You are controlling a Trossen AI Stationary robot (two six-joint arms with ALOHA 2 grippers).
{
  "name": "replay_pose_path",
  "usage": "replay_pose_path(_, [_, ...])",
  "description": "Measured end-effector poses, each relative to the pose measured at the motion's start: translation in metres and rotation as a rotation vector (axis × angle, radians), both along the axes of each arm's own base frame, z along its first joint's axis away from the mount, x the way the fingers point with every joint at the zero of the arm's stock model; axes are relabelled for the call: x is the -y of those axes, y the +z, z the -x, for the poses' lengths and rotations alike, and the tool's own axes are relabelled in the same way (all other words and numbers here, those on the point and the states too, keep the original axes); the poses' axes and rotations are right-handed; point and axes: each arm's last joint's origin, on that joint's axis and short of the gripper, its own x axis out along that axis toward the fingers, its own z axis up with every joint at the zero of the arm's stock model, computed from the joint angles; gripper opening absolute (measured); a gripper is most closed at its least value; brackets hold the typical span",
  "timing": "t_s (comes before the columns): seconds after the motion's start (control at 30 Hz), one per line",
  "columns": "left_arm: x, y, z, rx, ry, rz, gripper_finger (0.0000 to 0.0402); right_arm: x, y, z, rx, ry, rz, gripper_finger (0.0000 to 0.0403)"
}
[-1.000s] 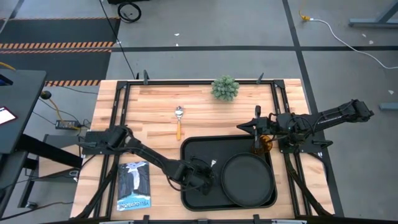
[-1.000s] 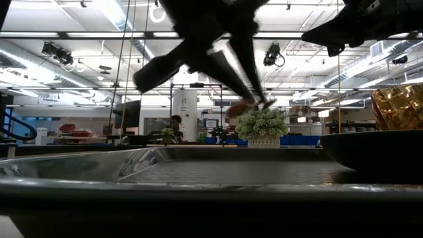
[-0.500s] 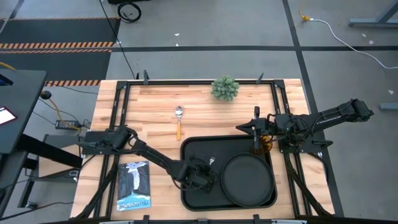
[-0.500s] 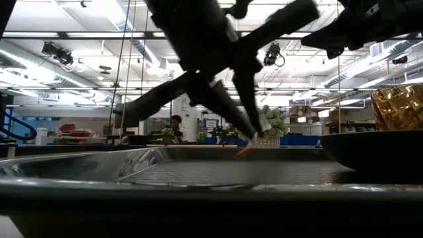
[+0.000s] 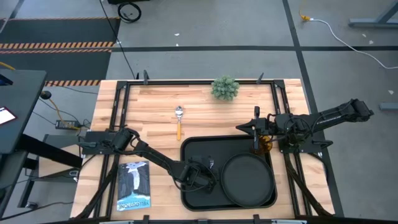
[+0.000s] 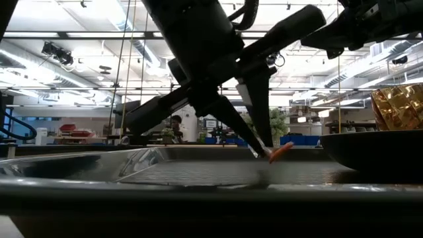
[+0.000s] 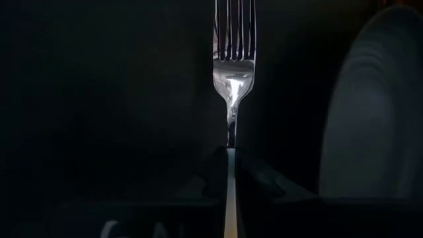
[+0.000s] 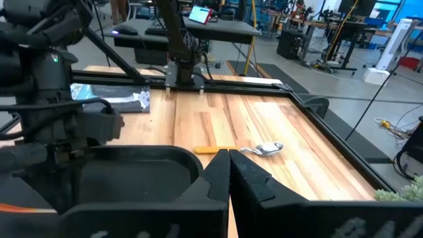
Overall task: Pick and place plate/cup/fork/spoon on tray
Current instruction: Put the orange fork on the black serving tray to the left of the black plate, then put the yellow spoon on the black serving tray to the left of the orange fork
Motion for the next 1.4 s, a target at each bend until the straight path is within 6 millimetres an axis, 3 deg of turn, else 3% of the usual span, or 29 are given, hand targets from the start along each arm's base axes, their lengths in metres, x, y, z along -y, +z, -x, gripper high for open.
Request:
replay_pose_path(0.9, [0.0017,-0.0011,-0.0032,0.029,0.043,0.099,0.0032,-0.0001,0.0005,-0.0001,0.003,0.004,0.014,0.0008])
replay_pose_path(1.4, [0.0011,-0.0009,-0.0037,0.020,-0.009,0.054,0.0121,-0.0001,0.0005,-0.0001,0.003,0.005,0.014,0.0008])
